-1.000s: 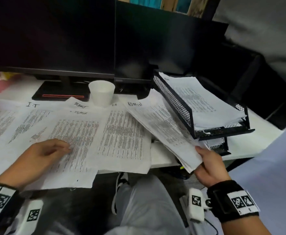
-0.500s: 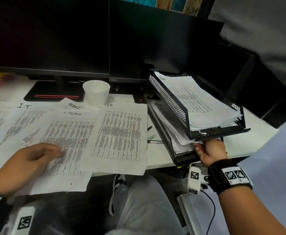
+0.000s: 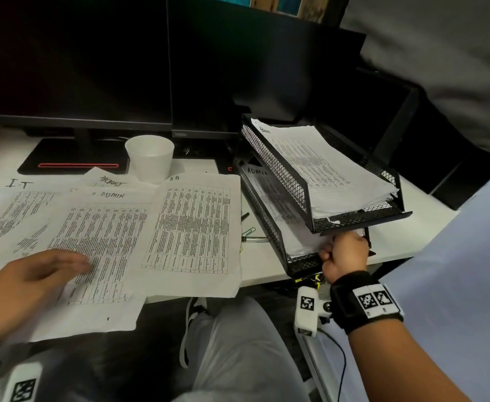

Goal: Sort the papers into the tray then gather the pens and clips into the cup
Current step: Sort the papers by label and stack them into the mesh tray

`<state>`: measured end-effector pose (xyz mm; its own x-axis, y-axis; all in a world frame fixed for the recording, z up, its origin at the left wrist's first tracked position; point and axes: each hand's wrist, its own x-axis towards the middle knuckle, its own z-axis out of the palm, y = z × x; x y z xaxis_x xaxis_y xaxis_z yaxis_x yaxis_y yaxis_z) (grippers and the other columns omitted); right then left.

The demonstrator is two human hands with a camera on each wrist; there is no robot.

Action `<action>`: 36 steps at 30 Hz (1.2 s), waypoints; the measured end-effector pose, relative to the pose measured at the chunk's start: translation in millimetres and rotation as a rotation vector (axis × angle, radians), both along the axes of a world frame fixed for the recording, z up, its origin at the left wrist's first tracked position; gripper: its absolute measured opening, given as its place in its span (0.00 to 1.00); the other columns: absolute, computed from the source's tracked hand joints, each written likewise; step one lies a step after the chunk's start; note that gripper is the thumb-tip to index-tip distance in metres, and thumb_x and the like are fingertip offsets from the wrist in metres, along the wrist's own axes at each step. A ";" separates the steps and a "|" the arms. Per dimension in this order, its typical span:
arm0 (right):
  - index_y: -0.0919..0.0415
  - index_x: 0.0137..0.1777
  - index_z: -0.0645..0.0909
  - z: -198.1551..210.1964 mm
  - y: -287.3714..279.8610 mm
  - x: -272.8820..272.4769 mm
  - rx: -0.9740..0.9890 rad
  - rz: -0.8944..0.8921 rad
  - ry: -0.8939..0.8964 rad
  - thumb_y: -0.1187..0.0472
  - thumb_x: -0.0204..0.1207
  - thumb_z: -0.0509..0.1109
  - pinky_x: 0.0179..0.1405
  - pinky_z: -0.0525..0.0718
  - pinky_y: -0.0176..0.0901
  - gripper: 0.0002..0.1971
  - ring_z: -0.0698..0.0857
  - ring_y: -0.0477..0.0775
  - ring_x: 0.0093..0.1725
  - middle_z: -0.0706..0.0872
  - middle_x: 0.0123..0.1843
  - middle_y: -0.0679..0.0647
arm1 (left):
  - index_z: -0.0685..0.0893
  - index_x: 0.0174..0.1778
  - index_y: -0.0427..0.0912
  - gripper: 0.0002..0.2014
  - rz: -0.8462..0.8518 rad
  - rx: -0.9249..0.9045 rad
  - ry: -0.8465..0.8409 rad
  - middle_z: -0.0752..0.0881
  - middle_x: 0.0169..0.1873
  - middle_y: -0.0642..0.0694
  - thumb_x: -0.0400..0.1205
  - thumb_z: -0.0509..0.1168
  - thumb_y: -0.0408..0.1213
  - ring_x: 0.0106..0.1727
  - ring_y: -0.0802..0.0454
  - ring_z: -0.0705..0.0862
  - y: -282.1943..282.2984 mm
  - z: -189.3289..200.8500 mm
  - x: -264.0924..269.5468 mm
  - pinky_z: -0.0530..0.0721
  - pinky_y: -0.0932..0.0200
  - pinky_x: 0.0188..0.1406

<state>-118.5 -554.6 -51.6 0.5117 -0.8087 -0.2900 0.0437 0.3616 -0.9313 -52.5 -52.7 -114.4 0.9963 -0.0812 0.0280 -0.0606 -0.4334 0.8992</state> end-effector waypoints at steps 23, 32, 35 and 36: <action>0.48 0.76 0.73 17.1 123.3 116.6 -0.782 0.722 0.472 0.65 0.74 0.77 0.62 0.92 0.58 0.31 0.91 0.56 0.57 0.90 0.60 0.50 | 0.93 0.50 0.61 0.12 -0.065 -0.051 0.079 0.97 0.47 0.52 0.84 0.76 0.34 0.55 0.49 0.94 -11.4 25.2 -11.1 0.82 0.54 0.62; 0.62 0.47 0.85 29.1 129.4 119.5 -0.726 0.755 0.374 0.69 0.81 0.70 0.34 0.83 0.38 0.04 0.87 0.53 0.37 0.91 0.44 0.55 | 0.91 0.54 0.68 0.34 -0.144 0.009 0.079 0.96 0.48 0.54 0.55 0.78 0.80 0.57 0.52 0.93 -4.2 30.2 -13.6 0.85 0.43 0.73; 0.55 0.56 0.87 45.7 129.3 117.7 -0.678 0.684 0.241 0.68 0.85 0.67 0.53 0.93 0.56 0.10 0.93 0.59 0.53 0.94 0.55 0.55 | 0.93 0.54 0.60 0.21 -0.124 0.036 0.093 0.96 0.47 0.55 0.69 0.84 0.62 0.55 0.53 0.93 -5.7 41.5 -15.4 0.85 0.41 0.73; 0.54 0.57 0.87 52.6 126.8 116.9 -0.660 0.663 0.198 0.68 0.85 0.67 0.56 0.93 0.59 0.11 0.93 0.59 0.55 0.94 0.55 0.54 | 0.93 0.53 0.57 0.12 -0.097 0.045 0.079 0.96 0.47 0.55 0.75 0.83 0.50 0.54 0.55 0.93 -5.4 44.4 -14.8 0.86 0.42 0.72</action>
<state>-1.6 -427.8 0.9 0.9151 -0.4031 -0.0100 -0.1618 -0.3443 -0.9248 -67.3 -58.1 -70.1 0.9827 -0.1767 -0.0558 -0.0342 -0.4690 0.8825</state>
